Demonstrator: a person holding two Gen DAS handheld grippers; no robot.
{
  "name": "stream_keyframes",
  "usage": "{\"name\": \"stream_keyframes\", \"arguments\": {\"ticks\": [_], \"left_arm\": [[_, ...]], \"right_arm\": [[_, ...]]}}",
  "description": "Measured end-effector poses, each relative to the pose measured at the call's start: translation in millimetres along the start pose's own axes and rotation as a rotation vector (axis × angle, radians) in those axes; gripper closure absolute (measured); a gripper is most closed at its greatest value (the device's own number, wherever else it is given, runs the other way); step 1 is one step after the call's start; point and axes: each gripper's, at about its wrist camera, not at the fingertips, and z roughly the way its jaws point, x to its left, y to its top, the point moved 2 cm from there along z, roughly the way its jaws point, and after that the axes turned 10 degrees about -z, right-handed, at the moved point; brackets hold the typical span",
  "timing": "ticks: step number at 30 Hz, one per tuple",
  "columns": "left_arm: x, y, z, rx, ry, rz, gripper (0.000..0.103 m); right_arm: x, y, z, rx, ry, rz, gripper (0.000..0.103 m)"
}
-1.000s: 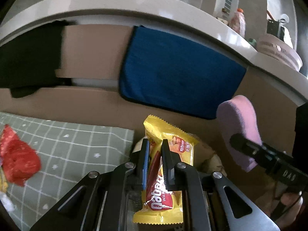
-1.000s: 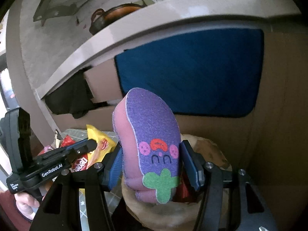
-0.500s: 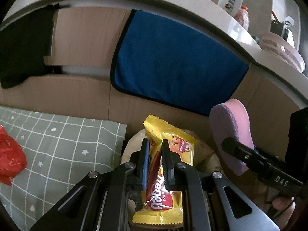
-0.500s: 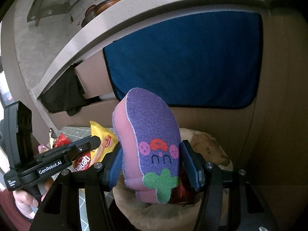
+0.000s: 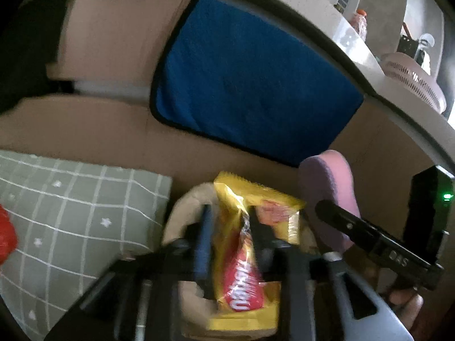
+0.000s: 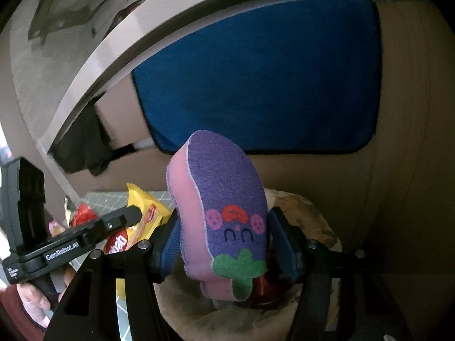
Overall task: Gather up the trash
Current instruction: 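Carry the yellow wafer wrapper with the left tool over the beige bin, then open both tools to drop the wrapper and sponge into the bin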
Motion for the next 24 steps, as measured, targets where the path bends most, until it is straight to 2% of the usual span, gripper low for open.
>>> {"name": "stream_keyframes", "arguments": {"ticks": [1,4,8,10,12,15,20,24], "left_arm": [[3.8,0.2,0.5,0.003,-0.013,-0.016,0.058],[8.9,0.3,-2.0,0.004,0.006,-0.031,0.057],[14.4,-2.5,-15.7,-0.009,0.033,-0.048,0.057],[14.8,-5.6,-24.2,-0.020,0.058,-0.031,0.057],[13.9,-9.7,-36.7,-0.047,0.102,0.005,0.057],[16.2,-20.2,-59.2,-0.096,0.176,0.041,0.057],[35.1,-37.7,-110.0,-0.163,0.306,0.061,0.057],[53.3,-50.0,-149.9,-0.190,0.371,0.070,0.057]], "right_arm": [[-4.0,-1.6,2.5,0.009,0.000,0.020,0.043],[-7.5,-7.5,10.8,0.042,0.017,0.043,0.040],[2.9,-10.1,12.9,0.043,-0.011,-0.001,0.038],[8.9,-9.4,12.3,0.046,0.007,-0.013,0.038],[15.9,-8.9,9.5,0.052,0.029,-0.024,0.038],[33.5,-7.9,-0.5,0.038,0.019,-0.086,0.038],[71.2,-12.1,-20.3,0.002,-0.037,-0.196,0.039],[107.4,-19.2,-28.9,-0.008,-0.030,-0.263,0.039]]}}
